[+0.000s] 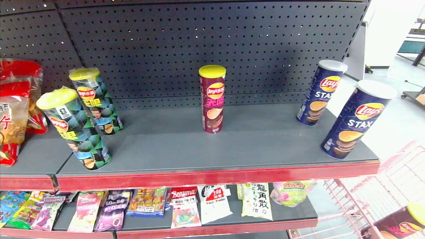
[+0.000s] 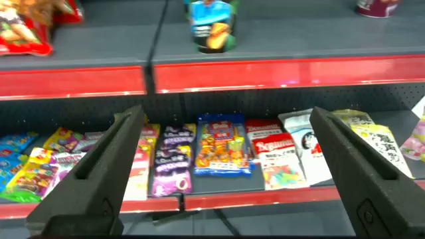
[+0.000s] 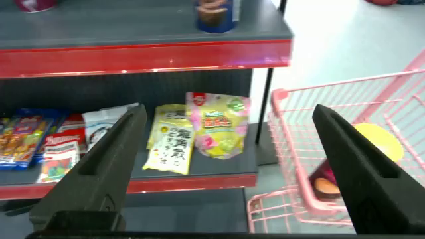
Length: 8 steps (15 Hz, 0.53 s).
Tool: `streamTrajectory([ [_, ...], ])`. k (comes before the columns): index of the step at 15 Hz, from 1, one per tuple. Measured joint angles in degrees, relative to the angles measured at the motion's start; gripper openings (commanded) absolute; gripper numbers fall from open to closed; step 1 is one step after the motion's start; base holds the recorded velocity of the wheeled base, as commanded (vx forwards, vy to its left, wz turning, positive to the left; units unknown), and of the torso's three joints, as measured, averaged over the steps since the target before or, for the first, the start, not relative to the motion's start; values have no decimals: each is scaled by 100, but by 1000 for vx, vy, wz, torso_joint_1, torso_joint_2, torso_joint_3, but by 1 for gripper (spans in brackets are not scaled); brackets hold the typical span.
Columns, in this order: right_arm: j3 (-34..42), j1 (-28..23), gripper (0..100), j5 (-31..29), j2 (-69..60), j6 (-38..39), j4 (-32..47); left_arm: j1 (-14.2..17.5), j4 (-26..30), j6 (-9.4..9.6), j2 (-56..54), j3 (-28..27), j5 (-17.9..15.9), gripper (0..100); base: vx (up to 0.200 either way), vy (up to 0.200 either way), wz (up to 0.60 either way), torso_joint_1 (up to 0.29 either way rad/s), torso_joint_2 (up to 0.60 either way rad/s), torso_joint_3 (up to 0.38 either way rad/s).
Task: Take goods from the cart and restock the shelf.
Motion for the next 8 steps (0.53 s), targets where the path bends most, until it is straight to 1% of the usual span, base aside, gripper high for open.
streamTrajectory([
  [6,0,0,100,9,0,0,-5,-2,-1,0,0,0,0,100,0,-200,0,1,3,1],
  [8,0,0,100,9,0,6,-2,2,-1,-5,0,0,5,100,0,0,0,0,0,0],
])
